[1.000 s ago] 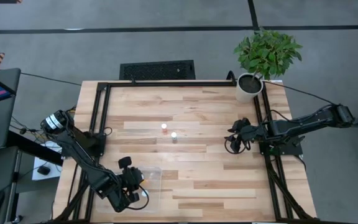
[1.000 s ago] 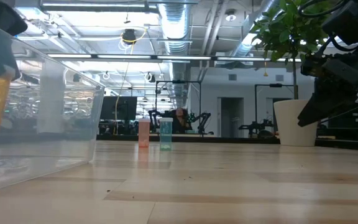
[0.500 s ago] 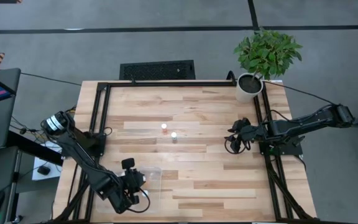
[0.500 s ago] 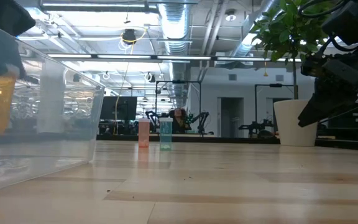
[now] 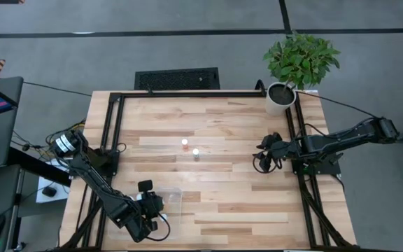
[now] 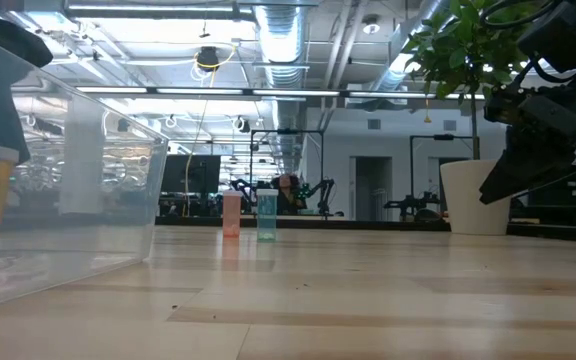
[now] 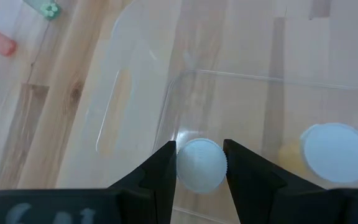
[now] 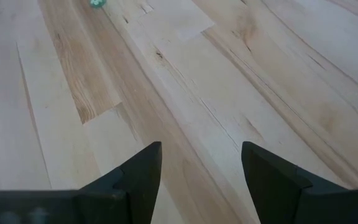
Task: Pick and place medicine bottles into bin by pill shape (circle, oval)
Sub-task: Put the small orange pill bottle into the right transparent bin, then put the blue pill bottle into the right transparent bin
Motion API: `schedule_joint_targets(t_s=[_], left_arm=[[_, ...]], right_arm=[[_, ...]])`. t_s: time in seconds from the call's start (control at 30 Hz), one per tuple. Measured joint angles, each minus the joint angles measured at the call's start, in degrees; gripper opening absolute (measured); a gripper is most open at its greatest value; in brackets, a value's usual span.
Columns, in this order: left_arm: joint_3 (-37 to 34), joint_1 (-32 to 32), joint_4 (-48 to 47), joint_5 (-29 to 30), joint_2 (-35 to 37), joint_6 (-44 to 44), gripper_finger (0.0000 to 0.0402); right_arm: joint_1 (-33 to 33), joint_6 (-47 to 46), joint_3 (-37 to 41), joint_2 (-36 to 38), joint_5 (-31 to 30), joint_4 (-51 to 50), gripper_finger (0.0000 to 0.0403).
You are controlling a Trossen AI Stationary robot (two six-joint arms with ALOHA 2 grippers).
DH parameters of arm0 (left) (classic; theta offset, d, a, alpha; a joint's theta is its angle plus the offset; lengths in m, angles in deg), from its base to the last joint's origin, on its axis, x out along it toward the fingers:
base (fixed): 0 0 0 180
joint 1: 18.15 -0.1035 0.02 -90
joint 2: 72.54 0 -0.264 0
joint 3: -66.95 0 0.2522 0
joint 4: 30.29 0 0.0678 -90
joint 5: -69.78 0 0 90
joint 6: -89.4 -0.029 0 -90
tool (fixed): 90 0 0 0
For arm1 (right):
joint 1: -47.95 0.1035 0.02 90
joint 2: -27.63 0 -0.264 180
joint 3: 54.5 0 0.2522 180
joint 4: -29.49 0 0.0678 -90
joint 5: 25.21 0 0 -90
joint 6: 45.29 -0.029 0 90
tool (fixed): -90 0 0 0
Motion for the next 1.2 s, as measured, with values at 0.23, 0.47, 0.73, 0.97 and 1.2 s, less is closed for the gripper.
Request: schedule_joint_targets(t_s=[0.23, 0.47, 0.73, 0.97, 1.2], left_arm=[[0.0, 0.0, 0.0, 0.0, 0.0, 0.7, 0.0117], [0.0, 0.0, 0.3, 0.0, 0.0, 0.7, 0.0117], [0.0, 0.0, 0.6, -0.5, 0.0, 1.6, 0.0166], [0.0, 0.0, 0.6, -1.7, 0.0, 2.1, 0.0202], [0.0, 0.0, 0.6, -1.7, 0.0, 2.5, 0.0217]], right_arm=[[0.0, 0.0, 0.0, 0.0, 0.0, 0.0, 0.0234], [0.0, 0.0, 0.0, 0.0, 0.0, 0.0, 0.0234], [0.0, 0.0, 0.0, 0.0, 0.0, 0.0, 0.0234], [0.0, 0.1, 0.0, 0.0, 0.0, 0.0, 0.0234], [0.0, 0.1, 0.0, 0.0, 0.0, 0.0, 0.0234]])
